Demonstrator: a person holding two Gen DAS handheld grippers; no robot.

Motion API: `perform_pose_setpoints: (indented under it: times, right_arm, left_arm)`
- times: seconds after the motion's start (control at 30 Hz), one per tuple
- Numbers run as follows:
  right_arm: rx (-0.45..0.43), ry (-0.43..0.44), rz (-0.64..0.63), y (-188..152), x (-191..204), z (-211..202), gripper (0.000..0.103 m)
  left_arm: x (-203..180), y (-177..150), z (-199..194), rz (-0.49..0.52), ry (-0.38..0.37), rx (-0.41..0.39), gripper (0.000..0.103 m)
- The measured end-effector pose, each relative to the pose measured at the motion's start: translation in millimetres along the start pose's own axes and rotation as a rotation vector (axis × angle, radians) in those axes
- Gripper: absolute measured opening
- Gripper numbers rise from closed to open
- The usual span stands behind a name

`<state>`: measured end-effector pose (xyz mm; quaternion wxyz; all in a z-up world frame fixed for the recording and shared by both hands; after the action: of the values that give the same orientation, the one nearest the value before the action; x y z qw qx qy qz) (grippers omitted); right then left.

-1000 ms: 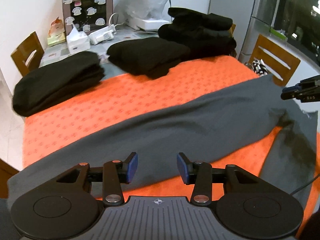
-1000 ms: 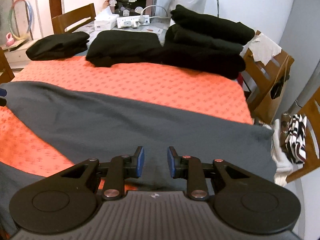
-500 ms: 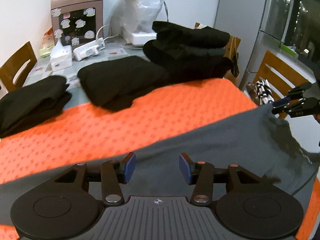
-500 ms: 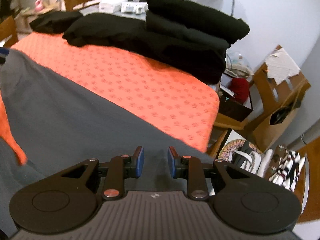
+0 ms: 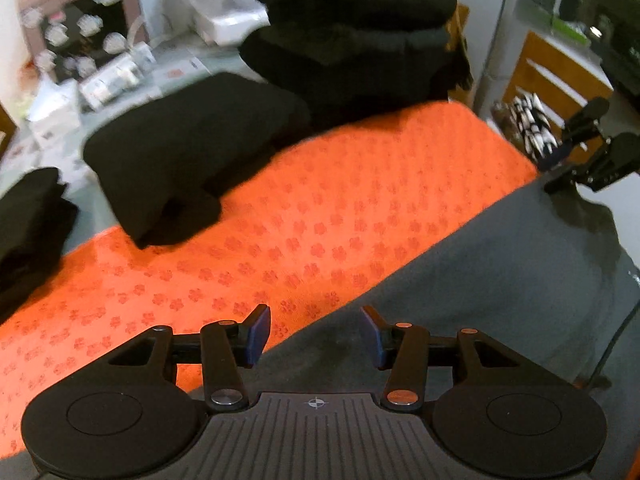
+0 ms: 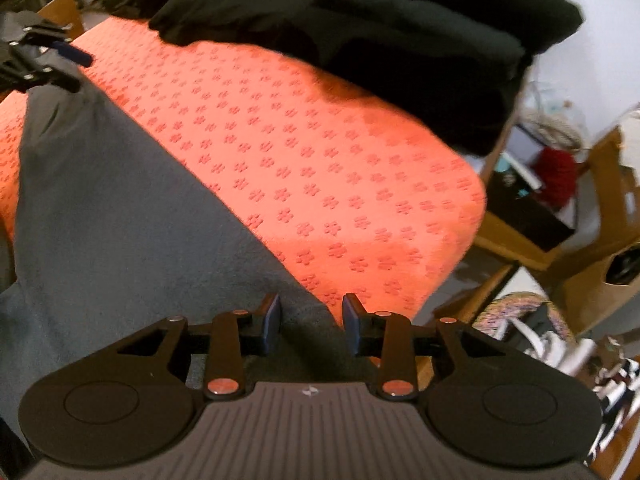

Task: Fold clothes
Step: 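Pinch the grey strip end with the left tool while the right tool pinches the other end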

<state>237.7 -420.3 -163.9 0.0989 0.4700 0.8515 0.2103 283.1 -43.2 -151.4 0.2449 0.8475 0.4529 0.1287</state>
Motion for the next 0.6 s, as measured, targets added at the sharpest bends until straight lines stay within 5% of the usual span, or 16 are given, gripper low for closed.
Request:
perform_pose_setpoints:
  times: [0.23,0.37,0.43,0.6]
  right_arm:
    - [0.057,0.097,-0.021,8,-14,21,0.039]
    - [0.057,0.087,-0.022,7,-13,21,0.034]
    - [0.051,0.087,-0.016,7,-12,19,0.023]
    - [0.005,0.067,0.033,10,-9,4,0.011]
  left_arm:
    - [12,2,29,0.058,-0.061,0.115,0.050]
    - [10,2,35,0.096,-0.084,0.147,0.038]
    - [9,3,31,0.116,-0.087,0.137,0.005]
    - [5,7,13,0.152,-0.065,0.091,0.004]
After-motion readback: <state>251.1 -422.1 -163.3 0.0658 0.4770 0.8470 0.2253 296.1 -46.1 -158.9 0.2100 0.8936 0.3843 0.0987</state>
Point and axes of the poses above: each gripper's, at about its wrist camera, not at the fingertips, and z roughly the way its jaws point, x to its left, y to its top, the point moved 4 cm from there along z, roughly the way its jaws point, and after that the axes turned 2 degrees about y, right-handed, at the moved point
